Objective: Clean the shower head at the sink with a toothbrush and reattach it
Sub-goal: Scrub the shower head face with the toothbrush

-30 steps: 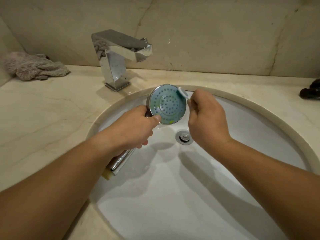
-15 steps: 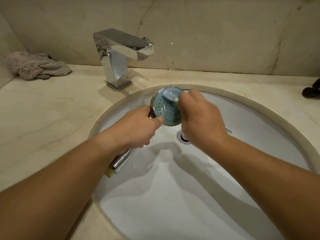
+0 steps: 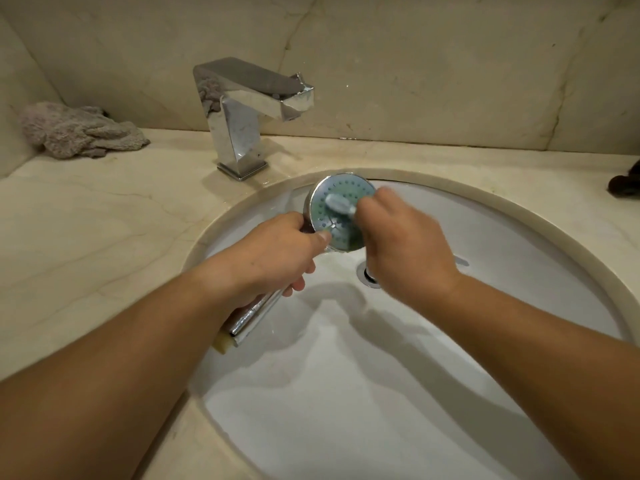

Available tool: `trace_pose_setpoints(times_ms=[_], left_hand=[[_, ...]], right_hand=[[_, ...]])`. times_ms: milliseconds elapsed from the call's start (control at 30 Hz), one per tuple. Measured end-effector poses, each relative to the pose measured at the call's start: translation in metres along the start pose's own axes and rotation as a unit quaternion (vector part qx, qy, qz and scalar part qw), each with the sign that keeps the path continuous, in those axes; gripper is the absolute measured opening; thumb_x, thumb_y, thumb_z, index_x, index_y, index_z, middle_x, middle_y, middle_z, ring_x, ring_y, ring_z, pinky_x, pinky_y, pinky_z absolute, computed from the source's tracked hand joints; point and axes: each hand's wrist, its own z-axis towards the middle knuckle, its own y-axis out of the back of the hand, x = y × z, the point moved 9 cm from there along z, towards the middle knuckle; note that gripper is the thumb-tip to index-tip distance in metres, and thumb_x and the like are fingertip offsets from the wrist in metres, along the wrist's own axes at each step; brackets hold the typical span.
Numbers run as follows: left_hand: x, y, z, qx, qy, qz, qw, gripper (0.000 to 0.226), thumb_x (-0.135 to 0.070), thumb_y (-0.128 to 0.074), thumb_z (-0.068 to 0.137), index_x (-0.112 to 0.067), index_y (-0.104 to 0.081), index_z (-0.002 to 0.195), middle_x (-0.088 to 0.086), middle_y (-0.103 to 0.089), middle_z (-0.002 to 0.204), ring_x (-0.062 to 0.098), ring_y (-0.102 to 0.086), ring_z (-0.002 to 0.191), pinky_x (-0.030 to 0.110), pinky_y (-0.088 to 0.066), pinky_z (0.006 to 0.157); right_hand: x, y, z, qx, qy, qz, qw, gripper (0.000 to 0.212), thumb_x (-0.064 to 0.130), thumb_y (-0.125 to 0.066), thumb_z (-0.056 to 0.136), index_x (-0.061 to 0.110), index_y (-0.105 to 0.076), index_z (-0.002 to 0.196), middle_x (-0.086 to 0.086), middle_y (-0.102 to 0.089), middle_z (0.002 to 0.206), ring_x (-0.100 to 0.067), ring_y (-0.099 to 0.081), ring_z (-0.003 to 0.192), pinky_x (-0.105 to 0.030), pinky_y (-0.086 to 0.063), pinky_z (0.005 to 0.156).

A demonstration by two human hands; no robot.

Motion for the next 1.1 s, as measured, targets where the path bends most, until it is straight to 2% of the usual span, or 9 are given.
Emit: trace_pose_setpoints(times_ms=[167, 267, 367, 500, 600, 700, 833, 933, 1100], left_hand=[[-0.005, 0.003, -0.004, -0.006, 0.013, -0.080, 0.997, 0.024, -0.030, -0.050, 0.108, -0.012, -0.061, 0.118, 0.014, -0.064, 0.089, 0.023, -0.058, 0.063, 0.036, -0.048, 0.059], [-0.002, 0.001, -0.005, 0.003, 0.030, -0.100, 0.995, 0.022, -0.028, -0.050, 0.108, -0.011, -0.062, 0.111, 0.015, -0.063, 0.084, 0.024, -0.057, 0.060, 0.034, -0.046, 0.055], [-0.003, 0.000, -0.006, 0.009, 0.038, -0.124, 0.992, 0.024, -0.028, -0.049, 0.108, -0.008, -0.062, 0.110, 0.015, -0.063, 0.084, 0.021, -0.056, 0.056, 0.032, -0.046, 0.052], [0.000, 0.001, -0.008, 0.009, 0.048, -0.133, 0.990, 0.024, -0.027, -0.048, 0.109, -0.008, -0.062, 0.107, 0.015, -0.062, 0.082, 0.020, -0.055, 0.053, 0.031, -0.045, 0.050], [-0.001, 0.002, -0.008, 0.005, 0.047, -0.157, 0.986, 0.023, -0.027, -0.047, 0.109, -0.010, -0.061, 0.102, 0.015, -0.062, 0.082, 0.019, -0.054, 0.051, 0.031, -0.045, 0.049], [0.000, 0.003, -0.008, 0.006, 0.051, -0.149, 0.987, 0.023, -0.028, -0.047, 0.109, -0.010, -0.061, 0.105, 0.014, -0.061, 0.082, 0.018, -0.054, 0.051, 0.029, -0.045, 0.048], [-0.003, 0.005, -0.009, -0.002, 0.041, -0.150, 0.988, 0.025, -0.028, -0.047, 0.109, -0.008, -0.062, 0.109, 0.016, -0.062, 0.084, 0.019, -0.055, 0.054, 0.032, -0.046, 0.051], [-0.005, 0.003, -0.009, 0.003, 0.033, -0.114, 0.993, 0.025, -0.029, -0.047, 0.109, -0.010, -0.061, 0.116, 0.014, -0.062, 0.085, 0.019, -0.056, 0.057, 0.032, -0.046, 0.051], [-0.003, 0.004, -0.007, 0.003, 0.033, -0.103, 0.994, 0.026, -0.030, -0.046, 0.109, -0.010, -0.061, 0.117, 0.014, -0.062, 0.086, 0.020, -0.056, 0.058, 0.032, -0.046, 0.052]], right_hand=[[-0.015, 0.008, 0.000, -0.035, -0.054, 0.022, 0.998, 0.012, 0.001, -0.052, 0.079, 0.010, -0.051, 0.087, -0.010, -0.052, 0.083, -0.029, -0.039, 0.054, -0.027, -0.026, 0.046], [0.000, -0.003, -0.008, -0.004, 0.024, 0.009, 1.000, 0.016, -0.002, -0.058, 0.078, 0.010, -0.051, 0.087, -0.011, -0.052, 0.083, -0.024, -0.033, 0.057, -0.030, -0.031, 0.043], [-0.017, 0.005, -0.006, -0.037, -0.041, 0.035, 0.998, 0.013, 0.002, -0.054, 0.083, 0.013, -0.049, 0.087, -0.010, -0.051, 0.082, -0.030, -0.042, 0.054, -0.032, -0.035, 0.043], [0.001, -0.004, -0.014, 0.000, 0.045, 0.019, 0.999, 0.020, -0.003, -0.057, 0.077, 0.011, -0.052, 0.090, -0.013, -0.053, 0.083, -0.031, -0.044, 0.056, -0.032, -0.037, 0.042], [-0.022, 0.006, -0.012, -0.041, -0.037, 0.033, 0.998, 0.015, 0.002, -0.051, 0.081, 0.015, -0.046, 0.086, -0.011, -0.050, 0.082, -0.033, -0.043, 0.056, -0.037, -0.040, 0.042], [-0.008, -0.003, -0.017, 0.003, 0.032, 0.011, 0.999, 0.010, -0.001, -0.052, 0.077, 0.006, -0.054, 0.084, -0.012, -0.051, 0.081, -0.033, -0.043, 0.056, -0.037, -0.041, 0.041], [-0.032, 0.005, -0.010, -0.047, -0.079, 0.038, 0.995, 0.006, 0.005, -0.050, 0.088, 0.010, -0.049, 0.084, -0.010, -0.049, 0.082, -0.034, -0.043, 0.058, -0.041, -0.042, 0.046], [-0.017, -0.001, -0.012, -0.016, -0.009, 0.031, 0.999, 0.010, 0.002, -0.050, 0.084, 0.011, -0.048, 0.086, -0.010, -0.049, 0.081, -0.030, -0.039, 0.054, -0.037, -0.040, 0.042], [-0.020, 0.001, -0.009, -0.026, -0.029, 0.032, 0.999, 0.013, 0.002, -0.051, 0.083, 0.014, -0.047, 0.087, -0.010, -0.049, 0.082, -0.028, -0.038, 0.055, -0.036, -0.038, 0.043]])
